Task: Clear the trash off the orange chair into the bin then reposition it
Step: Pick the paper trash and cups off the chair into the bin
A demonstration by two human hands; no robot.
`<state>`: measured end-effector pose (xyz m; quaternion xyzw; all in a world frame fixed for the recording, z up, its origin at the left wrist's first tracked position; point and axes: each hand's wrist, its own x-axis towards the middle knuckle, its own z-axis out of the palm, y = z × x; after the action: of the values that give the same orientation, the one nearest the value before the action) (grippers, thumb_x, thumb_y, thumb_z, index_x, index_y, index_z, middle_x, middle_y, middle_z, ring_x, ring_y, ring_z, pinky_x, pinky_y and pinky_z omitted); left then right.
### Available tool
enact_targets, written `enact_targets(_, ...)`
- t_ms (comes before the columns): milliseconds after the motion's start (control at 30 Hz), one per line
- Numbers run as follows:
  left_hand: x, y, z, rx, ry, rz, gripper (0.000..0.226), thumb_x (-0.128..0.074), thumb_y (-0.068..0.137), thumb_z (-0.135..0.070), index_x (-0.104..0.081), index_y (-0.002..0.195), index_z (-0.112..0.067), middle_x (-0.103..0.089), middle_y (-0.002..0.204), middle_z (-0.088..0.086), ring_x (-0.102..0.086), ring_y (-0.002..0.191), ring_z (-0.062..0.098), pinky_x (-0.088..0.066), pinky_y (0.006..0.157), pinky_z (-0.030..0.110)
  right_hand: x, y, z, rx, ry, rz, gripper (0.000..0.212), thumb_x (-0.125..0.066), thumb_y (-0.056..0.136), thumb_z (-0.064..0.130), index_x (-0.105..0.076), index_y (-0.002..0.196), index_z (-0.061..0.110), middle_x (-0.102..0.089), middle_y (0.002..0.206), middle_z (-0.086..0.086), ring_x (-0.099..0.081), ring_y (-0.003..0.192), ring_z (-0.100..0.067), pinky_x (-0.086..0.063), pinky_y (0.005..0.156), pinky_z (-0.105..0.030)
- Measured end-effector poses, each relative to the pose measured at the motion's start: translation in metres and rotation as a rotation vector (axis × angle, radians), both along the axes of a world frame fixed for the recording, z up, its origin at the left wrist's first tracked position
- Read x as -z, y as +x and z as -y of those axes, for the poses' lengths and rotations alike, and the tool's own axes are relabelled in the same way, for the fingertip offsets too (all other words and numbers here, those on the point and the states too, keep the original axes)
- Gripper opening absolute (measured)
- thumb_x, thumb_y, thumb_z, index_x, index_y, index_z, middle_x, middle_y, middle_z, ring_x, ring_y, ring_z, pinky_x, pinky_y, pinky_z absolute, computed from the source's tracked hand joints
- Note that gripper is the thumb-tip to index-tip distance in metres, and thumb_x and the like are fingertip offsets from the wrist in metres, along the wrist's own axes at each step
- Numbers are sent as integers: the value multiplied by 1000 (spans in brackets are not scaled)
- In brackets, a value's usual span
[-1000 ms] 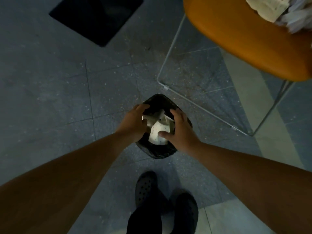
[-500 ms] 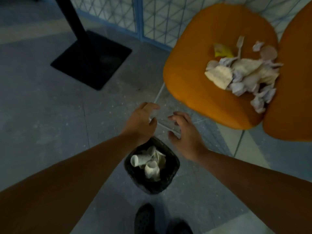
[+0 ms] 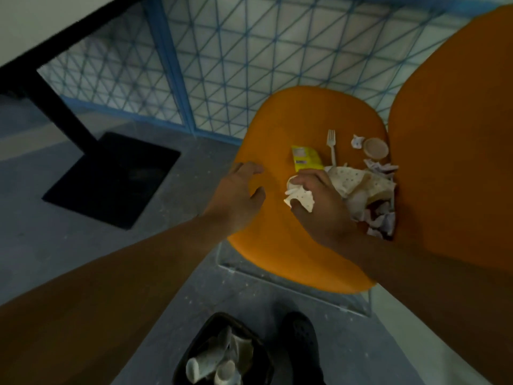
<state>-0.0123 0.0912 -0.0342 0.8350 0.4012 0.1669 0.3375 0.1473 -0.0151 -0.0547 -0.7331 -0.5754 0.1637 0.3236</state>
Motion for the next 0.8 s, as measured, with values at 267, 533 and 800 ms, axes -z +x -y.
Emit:
enact_targets(267,55,113,-57,-133,-98,-48,46,-61,90,-40,-49,129,-19,-52,130,3,-55,111,19,-46,83,29,37,129,-51,134,-47,-19,28,-58,94,18,-55,121,10,-50,131,-13,-51,113,-31,-45,90,-40)
enact_targets(533,95,216,-118,-246,-269,-167,63,-68,80,-50,-44,125,-15,-55,123,12,-64,96,31,-57,77,48,72,218,-131,172,-246,-7,42,-68,87,25,-53,124,10,-51,127,-14,-52,114,-32,-45,88,-38)
enact_targets(800,112,241,-141,-314,-457,-177,61,-80,75,-15,-41,122,-13,-61,109,11,-67,76,27,-52,44,31,106,242,-168,283,-412,60,49,-64,86,8,-49,132,8,-46,134,-19,-47,121,-37,-43,98,-48)
